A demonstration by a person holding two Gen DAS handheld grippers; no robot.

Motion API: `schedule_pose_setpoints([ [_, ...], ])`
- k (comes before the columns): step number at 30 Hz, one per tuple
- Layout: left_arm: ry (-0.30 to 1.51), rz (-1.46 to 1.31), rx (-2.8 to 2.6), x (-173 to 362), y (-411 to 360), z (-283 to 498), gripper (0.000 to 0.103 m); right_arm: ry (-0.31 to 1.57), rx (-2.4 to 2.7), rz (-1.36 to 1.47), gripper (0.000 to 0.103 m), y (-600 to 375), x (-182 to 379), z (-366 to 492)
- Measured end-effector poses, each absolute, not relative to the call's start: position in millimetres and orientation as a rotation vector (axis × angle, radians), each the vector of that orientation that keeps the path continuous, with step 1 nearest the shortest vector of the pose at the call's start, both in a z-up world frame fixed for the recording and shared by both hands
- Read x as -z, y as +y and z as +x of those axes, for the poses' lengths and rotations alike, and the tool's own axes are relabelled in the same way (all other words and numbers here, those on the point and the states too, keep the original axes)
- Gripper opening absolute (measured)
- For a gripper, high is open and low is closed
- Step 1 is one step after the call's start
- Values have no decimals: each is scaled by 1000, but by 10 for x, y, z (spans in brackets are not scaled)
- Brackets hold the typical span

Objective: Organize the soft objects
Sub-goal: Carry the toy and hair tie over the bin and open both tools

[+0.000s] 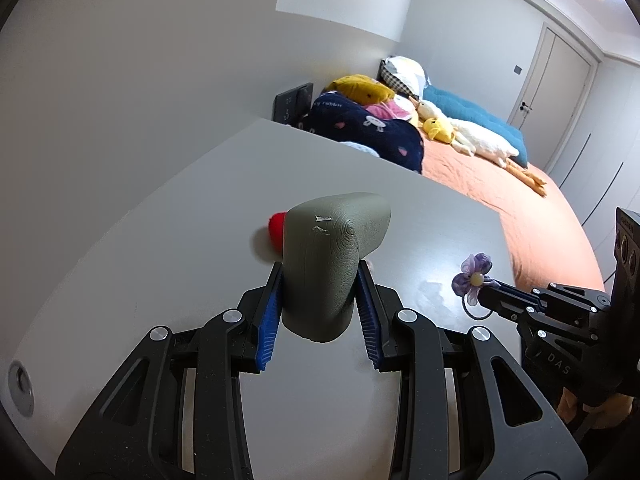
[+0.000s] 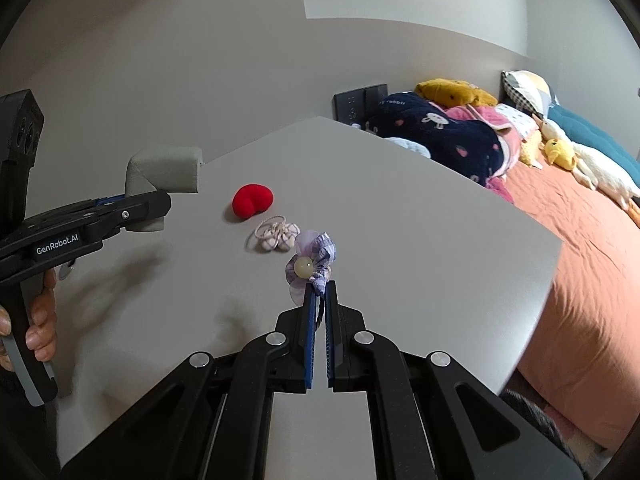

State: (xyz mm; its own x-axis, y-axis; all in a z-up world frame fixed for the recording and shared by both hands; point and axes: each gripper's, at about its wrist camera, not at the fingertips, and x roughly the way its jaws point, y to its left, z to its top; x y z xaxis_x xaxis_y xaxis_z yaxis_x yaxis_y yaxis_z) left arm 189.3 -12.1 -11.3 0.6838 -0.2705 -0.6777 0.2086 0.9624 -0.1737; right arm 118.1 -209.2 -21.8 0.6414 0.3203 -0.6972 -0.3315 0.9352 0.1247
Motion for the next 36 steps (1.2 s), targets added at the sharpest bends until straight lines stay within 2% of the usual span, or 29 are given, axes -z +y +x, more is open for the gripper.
schedule_pose_setpoints([
  [12, 749, -60, 315, -69, -445, 1357, 35, 759, -327, 22, 5, -2400, 29, 602],
  [36, 757, -3, 423, 11, -1140, 516, 35, 718, -220, 95, 5, -3091, 30, -373],
])
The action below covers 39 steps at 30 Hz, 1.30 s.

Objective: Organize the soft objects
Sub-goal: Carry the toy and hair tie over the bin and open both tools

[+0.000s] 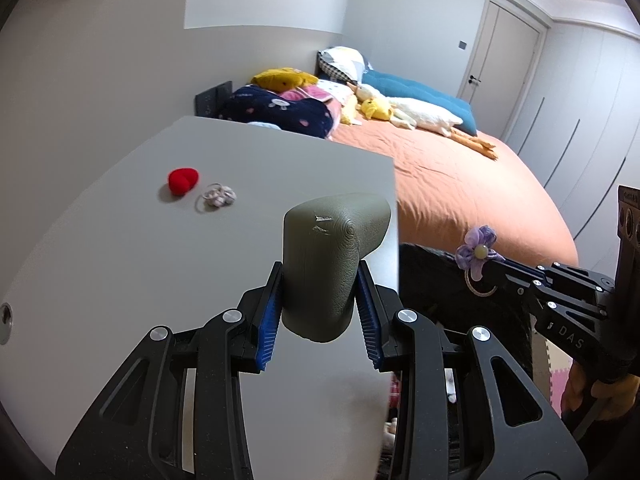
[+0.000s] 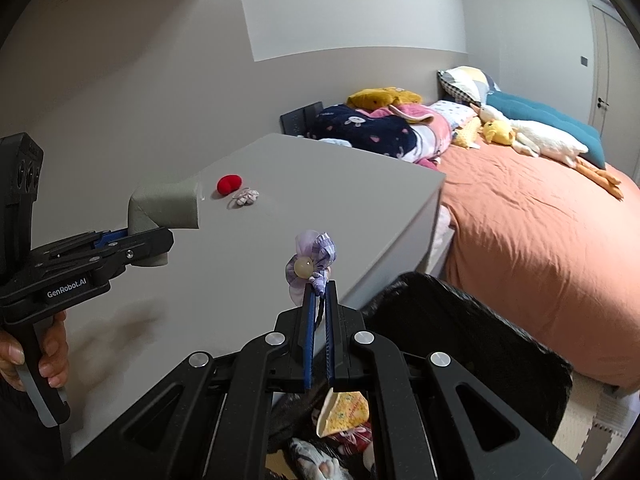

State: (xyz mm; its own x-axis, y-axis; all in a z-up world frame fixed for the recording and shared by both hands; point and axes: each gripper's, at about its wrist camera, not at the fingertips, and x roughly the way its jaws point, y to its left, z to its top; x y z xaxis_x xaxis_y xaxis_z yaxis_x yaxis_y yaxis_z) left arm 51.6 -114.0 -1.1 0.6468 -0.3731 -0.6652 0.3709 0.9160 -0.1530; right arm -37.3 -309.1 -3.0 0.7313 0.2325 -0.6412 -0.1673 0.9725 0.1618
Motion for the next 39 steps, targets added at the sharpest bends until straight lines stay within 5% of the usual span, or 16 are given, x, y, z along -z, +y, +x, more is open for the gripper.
schedule_pose_setpoints([
  [35, 813, 196, 718, 208, -2536, -49, 36, 665, 102, 238, 5, -4532, 29, -1317],
  [36, 820, 209, 719, 222, -2557, -55, 38, 666, 109, 239, 6, -4548, 31, -1323],
  [38, 843, 220, 727, 242, -2571, -61, 79, 667, 125, 246, 30, -4584, 26, -1321],
  [39, 845, 219, 717, 242, -2556, -68, 96, 659, 140, 253, 64, -4611, 18, -1339],
])
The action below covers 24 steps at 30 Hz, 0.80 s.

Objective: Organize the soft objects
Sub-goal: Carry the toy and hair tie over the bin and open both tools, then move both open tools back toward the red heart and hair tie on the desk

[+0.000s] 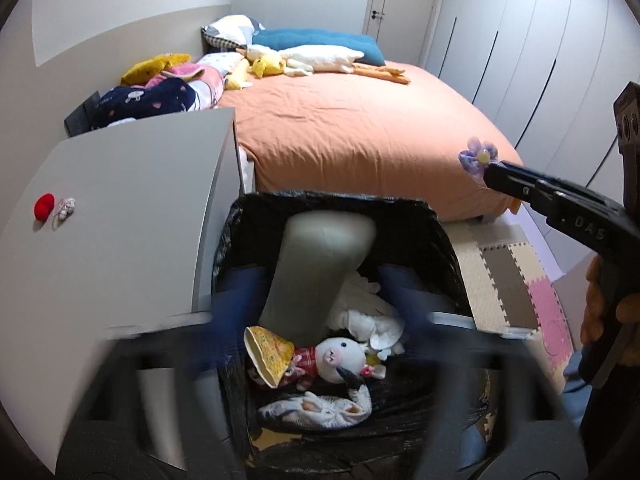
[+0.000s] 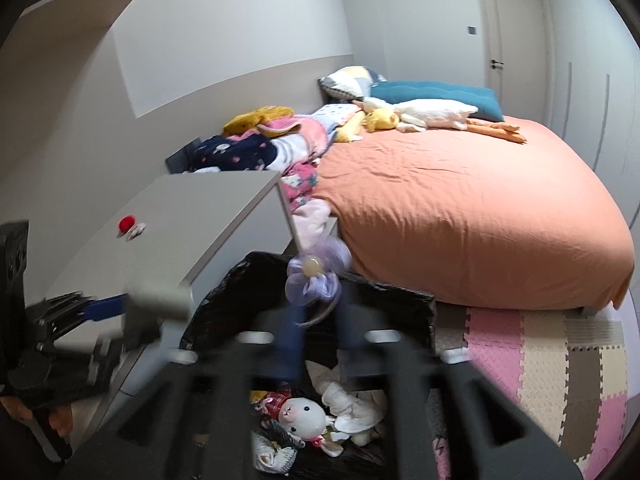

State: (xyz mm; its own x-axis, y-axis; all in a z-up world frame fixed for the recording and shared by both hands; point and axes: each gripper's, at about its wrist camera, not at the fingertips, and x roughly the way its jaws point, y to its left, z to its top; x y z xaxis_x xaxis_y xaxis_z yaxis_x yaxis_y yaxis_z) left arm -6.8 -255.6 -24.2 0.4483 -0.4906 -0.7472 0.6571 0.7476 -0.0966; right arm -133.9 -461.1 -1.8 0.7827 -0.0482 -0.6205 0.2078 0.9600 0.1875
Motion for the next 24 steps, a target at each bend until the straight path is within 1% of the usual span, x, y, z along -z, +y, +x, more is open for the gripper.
schedule_pose_setpoints([
  [1, 838, 218, 719, 232, -2547, -94, 97, 637, 174, 256, 78, -4631, 2, -1363],
  [15, 845, 239, 692, 286, -2513, -74, 97, 640, 176, 268, 78, -4636, 45, -1344],
  [24, 860, 217, 664, 351, -2368, 51, 97, 668, 147, 254, 78, -4513, 106, -1125],
])
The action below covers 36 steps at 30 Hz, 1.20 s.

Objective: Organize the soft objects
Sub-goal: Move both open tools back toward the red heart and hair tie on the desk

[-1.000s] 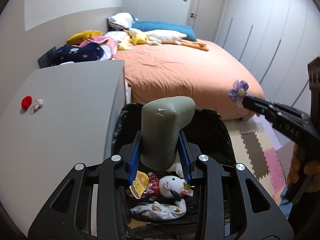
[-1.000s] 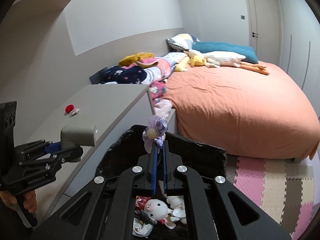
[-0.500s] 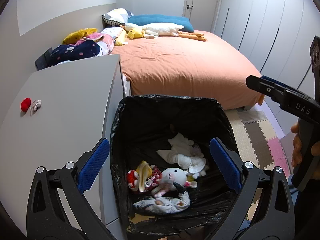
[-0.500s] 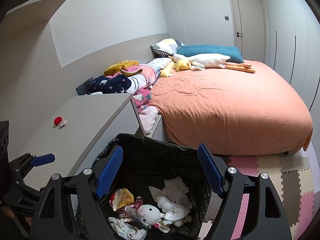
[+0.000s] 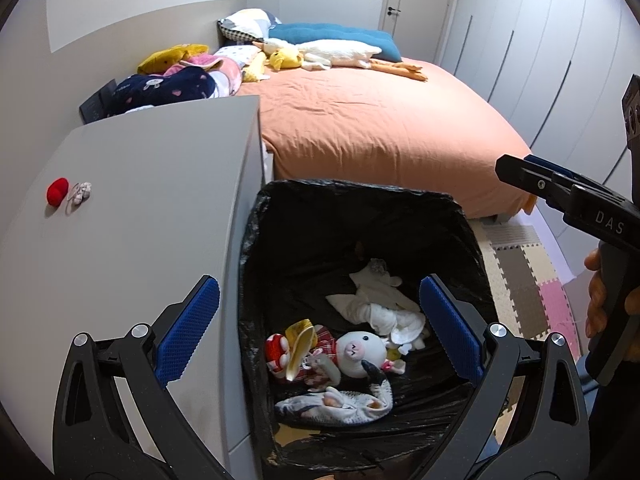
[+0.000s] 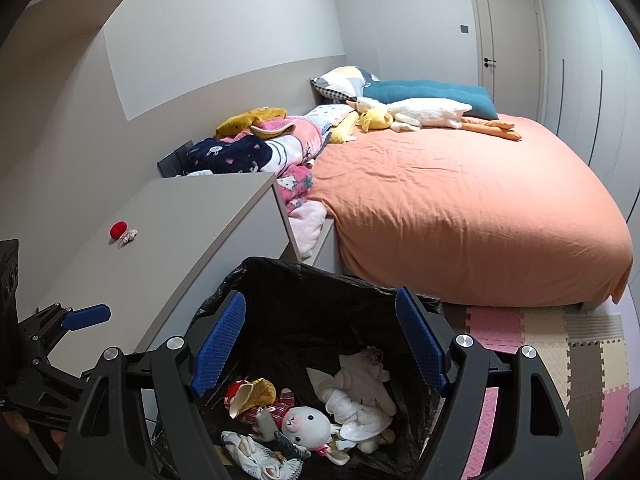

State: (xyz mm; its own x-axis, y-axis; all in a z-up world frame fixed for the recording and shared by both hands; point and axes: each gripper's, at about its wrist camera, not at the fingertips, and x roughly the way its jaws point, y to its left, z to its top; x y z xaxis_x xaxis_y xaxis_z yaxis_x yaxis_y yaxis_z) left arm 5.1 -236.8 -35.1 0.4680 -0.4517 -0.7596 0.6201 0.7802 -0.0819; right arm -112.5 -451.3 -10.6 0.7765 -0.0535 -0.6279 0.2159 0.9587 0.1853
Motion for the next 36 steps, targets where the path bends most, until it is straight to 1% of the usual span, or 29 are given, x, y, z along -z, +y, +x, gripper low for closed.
schedule_pose_setpoints([
  [15, 878, 143, 566, 372, -1863, 484, 97, 697, 42, 208, 78, -4020, 132, -623],
  [23, 897, 127, 514, 467, -1603, 668, 97, 717, 3, 191, 78, -3763, 165, -339],
  [36, 906, 57, 411, 479, -1027, 1027, 97, 750, -89, 155, 78, -3275, 231, 195],
])
